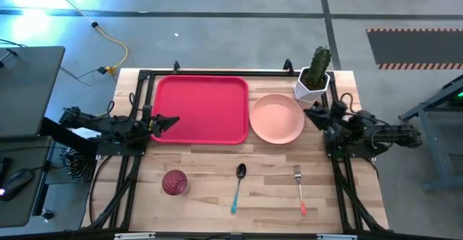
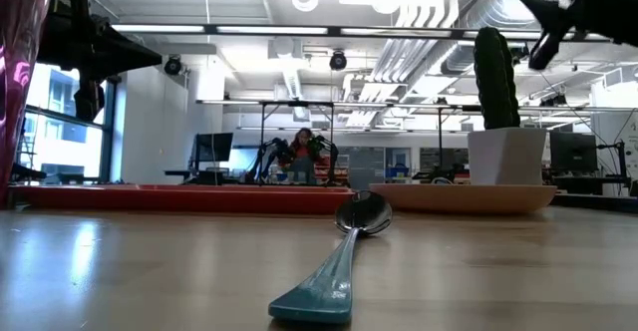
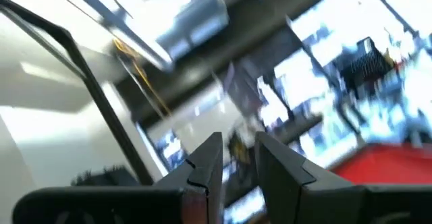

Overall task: Pick and place plate/cup/fork/spoon on tray
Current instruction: Put the light orange plate on the middle of the red serving tray

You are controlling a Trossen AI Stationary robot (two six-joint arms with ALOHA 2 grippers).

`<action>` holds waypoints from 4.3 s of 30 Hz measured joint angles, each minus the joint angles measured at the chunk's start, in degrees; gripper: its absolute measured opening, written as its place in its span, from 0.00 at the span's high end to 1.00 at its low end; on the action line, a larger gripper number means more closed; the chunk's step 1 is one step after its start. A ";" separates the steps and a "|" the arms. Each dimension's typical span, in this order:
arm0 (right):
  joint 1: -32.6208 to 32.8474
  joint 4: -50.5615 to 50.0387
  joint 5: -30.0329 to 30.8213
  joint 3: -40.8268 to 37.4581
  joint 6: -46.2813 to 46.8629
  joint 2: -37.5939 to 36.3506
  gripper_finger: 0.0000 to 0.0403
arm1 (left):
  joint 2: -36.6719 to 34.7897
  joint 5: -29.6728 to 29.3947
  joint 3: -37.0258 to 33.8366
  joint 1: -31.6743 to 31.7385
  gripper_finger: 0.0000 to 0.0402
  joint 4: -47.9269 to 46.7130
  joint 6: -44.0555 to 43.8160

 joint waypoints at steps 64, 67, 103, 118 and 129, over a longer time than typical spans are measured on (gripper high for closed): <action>0.00 -59.06 -7.65 43.60 3.04 74.02 0.63 | 0.00 -1.35 0.00 0.00 1.00 -0.08 8.94; 0.00 -59.07 -8.59 43.60 2.34 76.93 0.63 | -0.02 -1.35 0.00 0.00 1.00 -0.10 8.93; 3.65 -56.72 -1.82 44.23 3.70 88.35 0.98 | -0.01 -1.35 0.00 -0.01 1.00 -0.62 8.92; 2.27 -65.43 4.82 60.08 -1.18 88.48 0.99 | -0.01 -1.35 0.00 -0.02 1.00 -0.52 8.92; 0.17 -63.45 9.38 65.26 -8.42 88.48 0.99 | -0.02 -0.30 -0.01 -0.01 1.00 -0.36 8.77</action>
